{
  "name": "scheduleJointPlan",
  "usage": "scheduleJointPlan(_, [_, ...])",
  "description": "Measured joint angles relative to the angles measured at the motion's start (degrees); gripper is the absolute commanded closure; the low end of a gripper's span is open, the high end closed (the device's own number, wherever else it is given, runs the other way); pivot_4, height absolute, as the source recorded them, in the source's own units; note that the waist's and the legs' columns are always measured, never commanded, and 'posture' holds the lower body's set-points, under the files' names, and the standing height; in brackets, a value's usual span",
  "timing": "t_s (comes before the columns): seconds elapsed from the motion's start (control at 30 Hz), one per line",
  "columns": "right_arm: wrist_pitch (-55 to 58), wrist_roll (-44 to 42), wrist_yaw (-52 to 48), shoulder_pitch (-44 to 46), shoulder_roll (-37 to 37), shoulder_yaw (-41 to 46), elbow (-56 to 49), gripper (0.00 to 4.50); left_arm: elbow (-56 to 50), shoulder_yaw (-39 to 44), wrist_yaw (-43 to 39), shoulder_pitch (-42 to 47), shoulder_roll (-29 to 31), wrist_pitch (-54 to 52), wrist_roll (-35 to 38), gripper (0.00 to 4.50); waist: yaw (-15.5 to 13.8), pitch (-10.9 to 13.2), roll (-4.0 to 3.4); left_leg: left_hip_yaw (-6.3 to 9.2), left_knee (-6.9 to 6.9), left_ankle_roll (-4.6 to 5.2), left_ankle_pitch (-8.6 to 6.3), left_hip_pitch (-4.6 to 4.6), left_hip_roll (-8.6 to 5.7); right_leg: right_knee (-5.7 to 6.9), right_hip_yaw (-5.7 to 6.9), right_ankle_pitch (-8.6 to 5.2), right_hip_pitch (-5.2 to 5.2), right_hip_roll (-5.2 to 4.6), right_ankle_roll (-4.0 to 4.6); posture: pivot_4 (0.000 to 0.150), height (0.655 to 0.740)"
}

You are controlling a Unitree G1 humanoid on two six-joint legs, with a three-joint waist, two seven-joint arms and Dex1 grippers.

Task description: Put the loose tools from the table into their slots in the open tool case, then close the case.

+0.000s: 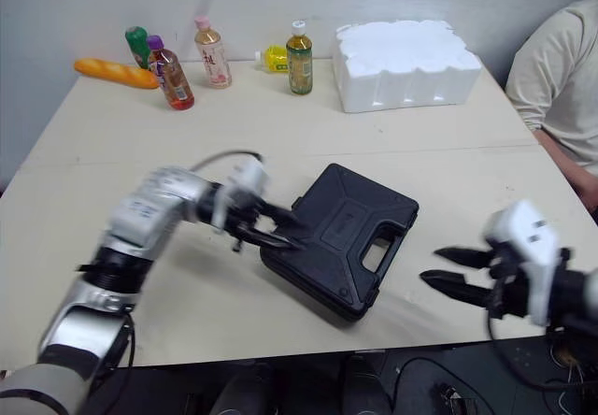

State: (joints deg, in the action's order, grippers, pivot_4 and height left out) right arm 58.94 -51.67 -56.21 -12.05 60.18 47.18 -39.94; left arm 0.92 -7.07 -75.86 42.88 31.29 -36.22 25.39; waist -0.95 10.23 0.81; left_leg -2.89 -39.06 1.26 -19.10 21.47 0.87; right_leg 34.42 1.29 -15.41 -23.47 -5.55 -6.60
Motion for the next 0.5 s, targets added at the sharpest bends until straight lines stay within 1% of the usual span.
scheduleJointPlan(0.03, [0.21,-0.58,-0.86,0.05,0.47,1.80,0.94,0.67,-1.41,2.68,0.26,-0.82,1.14,-2.16,2.53,0.98,0.03,0.00,0.00,0.00,0.03,-0.01,0.00,0.01,0.01,0.03,-0.01,0.00,-0.01,-0.01,0.00,0.150,0.7383])
scheduleJointPlan(0.07, [0.80,-1.32,-2.09,0.22,1.45,4.07,2.40,0.21,-2.87,6.15,0.66,-2.26,3.79,-5.44,5.44,0.57,0.20,0.02,-0.03,-0.03,0.04,-0.02,-0.01,0.00,0.01,0.02,-0.02,0.00,-0.01,-0.02,0.00,0.150,0.7383])
scheduleJointPlan(0.1, [1.35,-1.63,-2.84,0.34,2.46,5.72,3.78,0.00,-3.44,8.91,0.92,-3.45,6.30,-7.79,7.28,0.07,0.35,0.02,-0.03,-0.06,0.04,-0.03,-0.01,0.00,0.00,0.03,-0.02,0.00,-0.01,-0.03,0.00,0.150,0.7383])
scheduleJointPlan(0.2, [2.37,-1.95,-5.90,0.49,4.75,11.11,7.92,0.00,-4.52,17.15,-0.01,-9.39,18.11,-11.93,9.97,0.02,1.05,0.08,-0.01,-0.11,0.07,-0.06,-0.04,-0.08,0.00,-0.24,-0.03,-0.03,0.03,-0.08,0.06,0.150,0.7383])
scheduleJointPlan(0.3, [1.54,-1.04,-8.00,0.48,6.08,12.64,9.85,0.00,-4.66,20.75,-4.31,-15.31,26.82,-11.28,10.54,0.02,1.04,0.09,-0.01,-0.16,0.11,-0.12,-0.18,-0.16,-0.01,-0.29,-0.04,-0.14,0.04,-0.28,0.24,0.150,0.7383])
scheduleJointPlan(0.33, [0.93,-0.48,-8.42,0.48,6.33,12.65,10.24,0.00,-4.65,21.42,-5.06,-16.90,28.08,-10.04,10.45,0.02,0.74,0.09,-0.02,-0.06,0.11,-0.12,-0.18,-0.12,-0.04,-0.34,-0.08,-0.24,0.07,-0.64,0.43,0.150,0.7383])
scheduleJointPlan(0.37, [0.56,0.01,-8.65,0.49,6.52,12.60,10.60,0.00,-4.53,21.80,-5.21,-17.50,28.38,-9.44,10.33,0.02,0.53,0.10,-0.03,-0.01,0.11,-0.13,-0.18,-0.11,-0.06,-0.33,-0.12,-0.46,0.06,-0.74,0.84,0.150,0.7383])
scheduleJointPlan(0.4, [-1.91,1.81,-9.01,1.36,7.19,11.37,11.78,0.00,-3.81,23.00,-4.90,-19.10,29.31,-8.05,10.02,0.02,0.54,0.10,-0.03,-0.01,0.11,-0.13,-0.18,-0.08,-0.07,-0.33,-0.22,-0.57,0.03,-0.79,1.03,0.150,0.7383])
scheduleJointPlan(0.5, [-7.36,5.55,-9.94,4.29,8.71,8.94,17.34,0.00,1.97,29.79,-2.27,-20.48,31.05,-5.43,9.18,0.02,1.04,0.11,-0.02,0.01,0.23,-0.17,-0.17,-0.05,-0.07,-0.33,-0.24,-0.55,-0.03,-0.84,1.02,0.150,0.7383])
